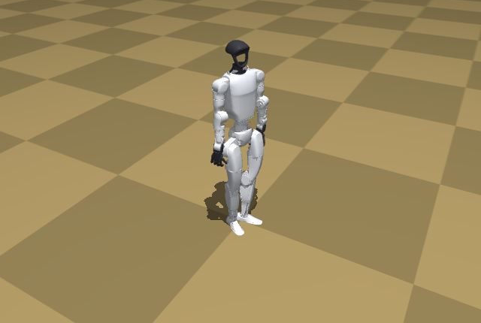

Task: In place motions

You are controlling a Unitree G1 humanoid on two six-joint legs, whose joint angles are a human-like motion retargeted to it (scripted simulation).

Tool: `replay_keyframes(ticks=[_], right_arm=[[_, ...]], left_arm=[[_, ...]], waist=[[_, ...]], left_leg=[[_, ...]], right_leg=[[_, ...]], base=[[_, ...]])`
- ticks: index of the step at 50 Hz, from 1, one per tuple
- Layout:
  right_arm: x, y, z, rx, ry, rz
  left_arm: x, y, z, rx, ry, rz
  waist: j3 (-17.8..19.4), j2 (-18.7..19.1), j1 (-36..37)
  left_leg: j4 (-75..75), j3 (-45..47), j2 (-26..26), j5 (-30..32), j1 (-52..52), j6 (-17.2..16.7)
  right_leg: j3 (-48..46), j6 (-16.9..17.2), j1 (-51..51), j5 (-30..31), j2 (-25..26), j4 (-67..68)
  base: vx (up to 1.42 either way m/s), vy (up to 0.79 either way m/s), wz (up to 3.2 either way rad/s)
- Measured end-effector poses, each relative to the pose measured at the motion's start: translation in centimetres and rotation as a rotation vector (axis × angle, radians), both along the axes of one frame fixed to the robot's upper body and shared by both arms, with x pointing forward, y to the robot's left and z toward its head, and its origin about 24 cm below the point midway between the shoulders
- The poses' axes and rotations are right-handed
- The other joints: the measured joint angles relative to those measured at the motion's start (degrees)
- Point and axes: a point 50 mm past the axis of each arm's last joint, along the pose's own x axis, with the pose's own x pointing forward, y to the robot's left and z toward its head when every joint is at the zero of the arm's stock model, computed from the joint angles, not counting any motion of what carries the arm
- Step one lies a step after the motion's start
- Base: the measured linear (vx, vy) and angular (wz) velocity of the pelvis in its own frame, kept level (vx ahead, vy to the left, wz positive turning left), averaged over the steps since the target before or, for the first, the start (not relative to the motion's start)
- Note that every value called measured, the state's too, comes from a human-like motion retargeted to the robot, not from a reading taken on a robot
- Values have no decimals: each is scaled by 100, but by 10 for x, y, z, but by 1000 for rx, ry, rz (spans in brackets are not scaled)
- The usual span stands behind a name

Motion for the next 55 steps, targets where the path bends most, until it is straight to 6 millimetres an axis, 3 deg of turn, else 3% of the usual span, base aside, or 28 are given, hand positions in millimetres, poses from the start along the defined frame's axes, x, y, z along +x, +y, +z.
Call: replay_keyframes(ticks=[55], right_arm=[[-1, 1, 0, 2, 0, 8]], left_arm=[[-1, 0, 0, -4, 2, 11]], waist=[[-3, 1, -46]], left_leg=[[-13, -11, -2, -7, -5, -9]], right_leg=[[-11, -4, -19, -9, 8, -7]], base=[[0, 0, 0]])
